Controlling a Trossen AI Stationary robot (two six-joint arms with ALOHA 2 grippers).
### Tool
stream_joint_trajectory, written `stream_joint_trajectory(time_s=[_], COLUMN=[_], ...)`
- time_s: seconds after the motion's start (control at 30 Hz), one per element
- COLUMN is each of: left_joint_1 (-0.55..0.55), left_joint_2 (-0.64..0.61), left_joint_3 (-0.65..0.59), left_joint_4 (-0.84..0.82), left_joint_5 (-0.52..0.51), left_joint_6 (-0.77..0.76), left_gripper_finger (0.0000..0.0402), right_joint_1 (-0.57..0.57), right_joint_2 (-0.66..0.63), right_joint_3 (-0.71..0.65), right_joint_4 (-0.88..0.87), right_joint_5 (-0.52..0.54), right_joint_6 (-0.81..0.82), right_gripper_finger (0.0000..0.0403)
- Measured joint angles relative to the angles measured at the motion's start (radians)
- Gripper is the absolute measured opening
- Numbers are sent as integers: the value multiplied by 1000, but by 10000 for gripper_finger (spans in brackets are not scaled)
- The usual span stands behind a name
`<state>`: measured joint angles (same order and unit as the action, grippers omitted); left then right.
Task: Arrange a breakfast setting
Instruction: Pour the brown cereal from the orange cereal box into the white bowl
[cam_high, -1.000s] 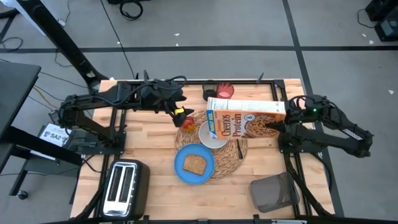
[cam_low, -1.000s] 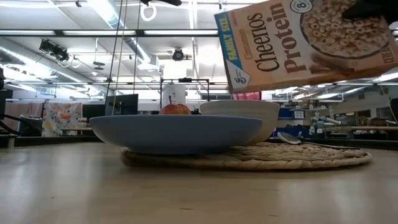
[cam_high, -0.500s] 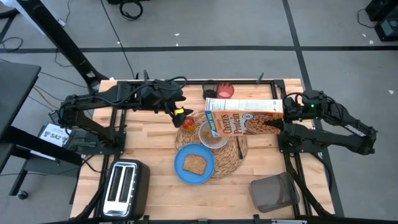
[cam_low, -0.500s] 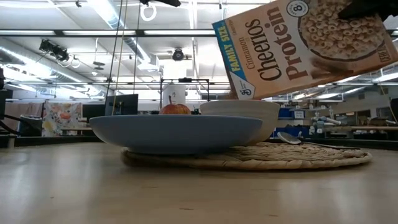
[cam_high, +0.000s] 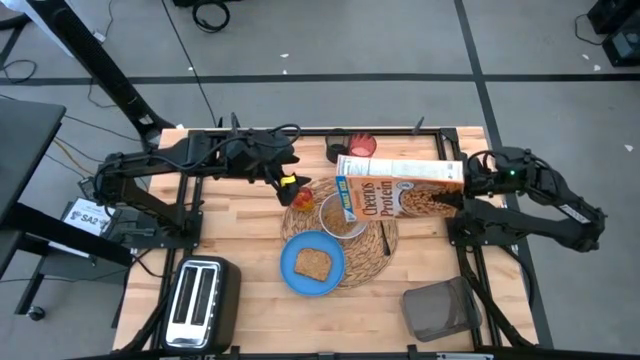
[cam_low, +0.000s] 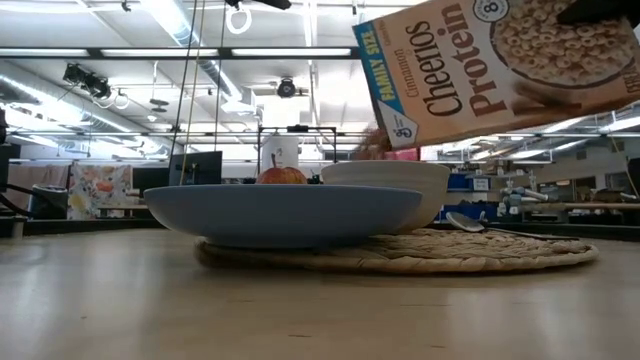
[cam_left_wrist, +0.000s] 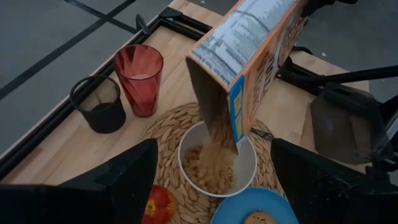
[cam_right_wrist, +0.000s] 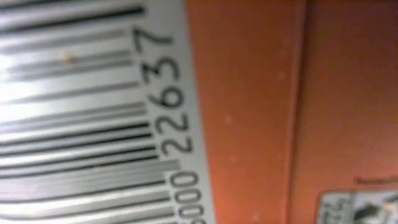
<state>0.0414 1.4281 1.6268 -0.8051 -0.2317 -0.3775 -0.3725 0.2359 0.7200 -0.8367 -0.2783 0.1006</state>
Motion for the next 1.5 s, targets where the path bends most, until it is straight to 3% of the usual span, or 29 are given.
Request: stream_joint_trajectory(time_s=[0.63,1.5], left_joint_1=[0,0], left_joint_2=[0,0], left_joint_3=[0,0], left_joint_4=[53,88], left_joint_5=[0,0], left_joint_6=[-45,-65], left_gripper_finger=[318,318], right_joint_1=[0,0], right_joint_2=[-134,-139], right_joint_3=[0,4], right_joint_4=[-94,-98], right_joint_5=[18,23], right_joint_6=[28,0], right_gripper_finger=[248,248])
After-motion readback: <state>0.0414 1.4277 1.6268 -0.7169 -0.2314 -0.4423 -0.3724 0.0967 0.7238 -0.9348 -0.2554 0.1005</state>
